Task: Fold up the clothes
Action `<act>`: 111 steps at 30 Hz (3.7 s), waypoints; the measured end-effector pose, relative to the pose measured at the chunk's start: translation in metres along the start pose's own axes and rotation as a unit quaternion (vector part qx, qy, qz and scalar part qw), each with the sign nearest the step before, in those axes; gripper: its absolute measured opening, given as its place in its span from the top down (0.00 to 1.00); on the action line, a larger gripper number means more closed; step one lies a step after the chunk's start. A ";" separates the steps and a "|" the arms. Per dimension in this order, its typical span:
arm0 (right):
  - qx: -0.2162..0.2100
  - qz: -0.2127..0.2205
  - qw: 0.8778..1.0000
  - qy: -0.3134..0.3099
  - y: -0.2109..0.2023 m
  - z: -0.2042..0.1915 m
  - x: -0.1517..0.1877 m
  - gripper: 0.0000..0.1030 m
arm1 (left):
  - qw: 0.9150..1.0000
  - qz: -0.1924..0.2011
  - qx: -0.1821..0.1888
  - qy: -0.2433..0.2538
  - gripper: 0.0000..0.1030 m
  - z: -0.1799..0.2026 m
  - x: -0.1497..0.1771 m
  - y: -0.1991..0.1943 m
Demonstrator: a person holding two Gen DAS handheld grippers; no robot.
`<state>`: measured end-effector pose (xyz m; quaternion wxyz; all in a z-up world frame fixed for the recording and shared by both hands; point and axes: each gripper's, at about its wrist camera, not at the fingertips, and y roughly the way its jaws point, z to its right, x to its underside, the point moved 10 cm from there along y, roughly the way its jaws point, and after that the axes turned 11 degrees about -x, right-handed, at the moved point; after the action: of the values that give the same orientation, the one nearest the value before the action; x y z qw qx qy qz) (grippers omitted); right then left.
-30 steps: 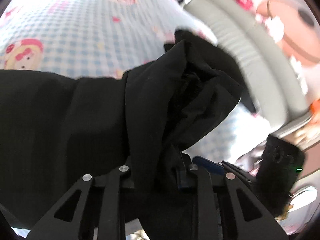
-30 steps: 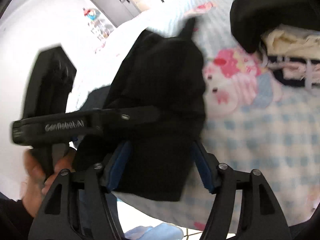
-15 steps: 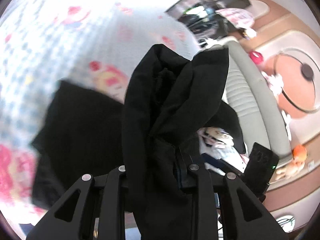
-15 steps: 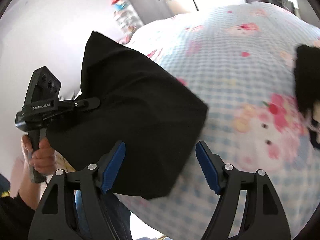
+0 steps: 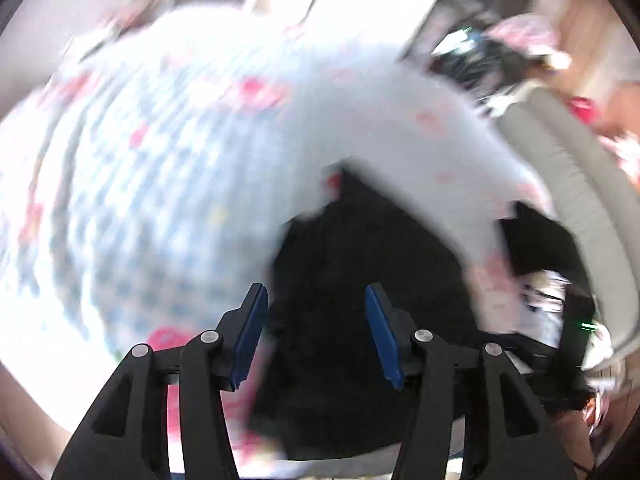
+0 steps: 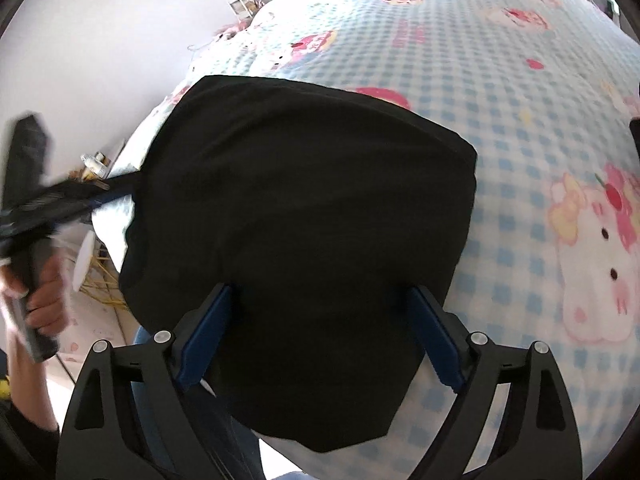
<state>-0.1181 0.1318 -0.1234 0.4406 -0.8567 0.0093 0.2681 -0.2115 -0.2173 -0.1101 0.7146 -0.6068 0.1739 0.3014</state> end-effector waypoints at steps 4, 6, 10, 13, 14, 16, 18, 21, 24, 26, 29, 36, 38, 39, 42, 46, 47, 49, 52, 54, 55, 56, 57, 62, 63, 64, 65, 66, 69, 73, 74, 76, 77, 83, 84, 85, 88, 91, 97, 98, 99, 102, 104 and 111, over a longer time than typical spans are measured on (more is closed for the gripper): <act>0.022 -0.012 0.999 -0.025 0.007 -0.008 0.001 0.07 | 0.998 -0.023 -0.006 0.057 0.48 0.046 0.014 0.040; 0.012 -0.005 1.000 -0.019 0.003 -0.005 0.003 0.07 | 0.996 -0.071 -0.030 0.042 0.49 0.043 0.030 0.077; -0.020 0.023 0.999 0.017 -0.024 0.010 0.020 0.16 | 0.995 -0.087 -0.051 0.006 0.48 0.026 0.046 0.102; -0.026 0.046 0.998 0.035 -0.048 0.021 0.040 0.16 | 0.995 -0.089 -0.045 -0.003 0.48 0.016 0.045 0.102; -0.026 0.044 0.998 0.034 -0.052 0.021 0.048 0.16 | 0.995 -0.090 -0.041 -0.006 0.48 0.014 0.044 0.102; -0.027 0.025 0.999 0.022 -0.050 0.014 0.064 0.16 | 0.995 -0.089 -0.036 -0.014 0.48 0.010 0.042 0.100; -0.030 0.007 1.000 0.002 -0.046 -0.001 0.080 0.16 | 0.996 -0.080 -0.039 -0.028 0.50 0.007 0.045 0.086; -0.006 0.006 1.000 -0.016 -0.022 -0.002 0.075 0.16 | 0.997 -0.045 -0.052 -0.048 0.48 0.004 0.055 0.054; 0.038 0.002 0.999 -0.018 -0.007 0.007 0.070 0.17 | 0.995 -0.038 -0.076 -0.043 0.48 0.001 0.075 0.042; 0.037 -0.002 0.999 -0.010 0.002 0.013 0.071 0.17 | 0.995 -0.034 -0.083 -0.036 0.49 0.001 0.082 0.039; 0.029 0.000 1.000 0.010 0.007 0.021 0.077 0.19 | 0.993 -0.056 -0.099 -0.033 0.48 -0.008 0.089 0.055; 0.030 0.001 0.999 0.033 0.003 0.041 0.089 0.25 | 0.989 -0.083 -0.114 -0.033 0.41 -0.018 0.090 0.087; 0.031 0.005 0.999 0.036 -0.002 0.048 0.089 0.25 | 0.990 -0.087 -0.107 -0.034 0.40 -0.019 0.088 0.090; 0.032 0.007 0.999 0.038 -0.004 0.052 0.090 0.25 | 0.990 -0.088 -0.104 -0.033 0.40 -0.020 0.087 0.092; 0.043 0.009 0.998 0.042 -0.008 0.064 0.093 0.24 | 0.991 -0.092 -0.097 -0.028 0.38 -0.020 0.085 0.096; 0.028 -0.001 0.999 0.031 -0.013 0.057 0.098 0.26 | 0.988 -0.111 -0.104 -0.035 0.40 -0.024 0.072 0.082; 0.026 0.000 0.999 0.021 -0.021 0.054 0.098 0.27 | 0.988 -0.106 -0.107 -0.033 0.41 -0.023 0.062 0.074; 0.021 0.006 1.000 -0.001 -0.039 0.047 0.097 0.28 | 0.990 -0.069 -0.121 -0.008 0.41 -0.022 0.032 0.054; 0.009 0.046 0.999 0.010 -0.071 0.047 0.073 0.27 | 0.993 -0.027 -0.116 0.018 0.41 -0.013 -0.007 0.039; 0.016 0.079 0.996 0.023 -0.082 0.052 0.047 0.23 | 0.993 -0.017 -0.110 0.032 0.41 -0.002 -0.023 0.041; 0.023 0.091 0.995 0.028 -0.084 0.055 0.036 0.23 | 0.993 -0.016 -0.110 0.042 0.41 0.006 -0.030 0.045; 0.036 0.093 0.995 0.031 -0.079 0.063 0.013 0.23 | 0.992 -0.018 -0.111 0.051 0.41 0.014 -0.035 0.051; 0.048 0.091 0.994 0.029 -0.076 0.068 0.002 0.23 | 0.992 -0.024 -0.113 0.060 0.41 0.022 -0.037 0.056; 0.063 0.073 0.995 0.023 -0.065 0.077 -0.016 0.23 | 0.984 -0.027 -0.143 0.107 0.40 0.031 -0.016 0.047; 0.064 0.067 0.995 0.021 -0.060 0.078 -0.018 0.23 | 0.983 -0.032 -0.143 0.108 0.40 0.034 -0.014 0.055; 0.066 0.062 0.996 0.019 -0.054 0.079 -0.020 0.23 | 0.983 -0.037 -0.144 0.107 0.40 0.037 -0.012 0.058; 0.067 0.055 0.996 0.016 -0.049 0.077 -0.021 0.23 | 0.983 -0.042 -0.145 0.104 0.40 0.035 -0.011 0.060; 0.066 0.048 0.997 0.014 -0.044 0.074 -0.021 0.23 | 0.983 -0.047 -0.146 0.102 0.40 0.037 -0.011 0.064; 0.065 0.037 0.997 0.005 -0.033 0.062 -0.021 0.23 | 0.984 -0.056 -0.142 0.097 0.40 0.036 -0.009 0.078; 0.050 0.036 0.998 0.015 -0.030 0.060 -0.018 0.23 | 0.984 -0.068 -0.135 0.095 0.38 0.029 -0.007 0.095; 0.045 0.035 0.998 0.024 -0.026 0.063 -0.017 0.22 | 0.984 -0.072 -0.136 0.095 0.38 0.027 -0.005 0.099; 0.052 0.030 0.998 0.026 -0.018 0.066 -0.016 0.21 | 0.982 -0.084 -0.139 0.093 0.38 0.021 0.001 0.113; 0.056 0.028 0.998 0.026 -0.015 0.068 -0.015 0.20 | 0.981 -0.088 -0.144 0.095 0.37 0.019 0.004 0.120; 0.096 0.006 0.995 0.020 0.003 0.078 -0.019 0.17 | 0.979 -0.102 -0.149 0.093 0.34 0.016 0.009 0.138; 0.094 0.003 0.995 0.022 0.001 0.078 -0.020 0.17 | 0.980 -0.101 -0.145 0.089 0.34 0.017 0.008 0.133; 0.090 0.004 0.996 0.024 -0.004 0.078 -0.021 0.17 | 0.981 -0.097 -0.142 0.088 0.35 0.018 0.006 0.126; 0.078 0.034 0.996 0.012 -0.032 0.066 -0.021 0.23 | 0.981 -0.068 -0.157 0.096 0.36 0.023 0.007 0.081; 0.057 0.057 0.997 0.006 -0.052 0.056 -0.007 0.20 | 0.990 -0.037 -0.123 0.058 0.34 0.029 0.025 0.037; 0.006 0.036 0.997 0.064 -0.025 0.068 0.019 0.17 | 0.991 -0.086 -0.098 0.016 0.32 0.014 0.082 0.062; 0.009 0.034 0.998 0.061 -0.021 0.069 0.020 0.17 | 0.992 -0.087 -0.094 0.012 0.32 0.010 0.084 0.066; 0.012 0.031 0.998 0.057 -0.016 0.069 0.020 0.16 | 0.992 -0.087 -0.095 0.012 0.32 0.006 0.084 0.068; 0.012 0.028 0.998 0.054 -0.009 0.072 0.020 0.14 | 0.992 -0.086 -0.090 0.013 0.32 -0.004 0.082 0.069; -0.004 0.029 0.998 0.064 -0.009 0.072 0.018 0.14 | 0.989 -0.084 -0.121 0.010 0.32 -0.022 0.081 0.066; -0.026 0.047 0.995 0.081 -0.020 0.075 0.001 0.14 | 0.986 -0.117 -0.009 -0.119 0.30 -0.071 0.082 0.055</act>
<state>-0.1460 0.2012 -0.1443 0.4024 -0.8855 0.0783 0.2186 -0.1762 -0.2638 -0.2165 0.7553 -0.5889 0.0121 0.2873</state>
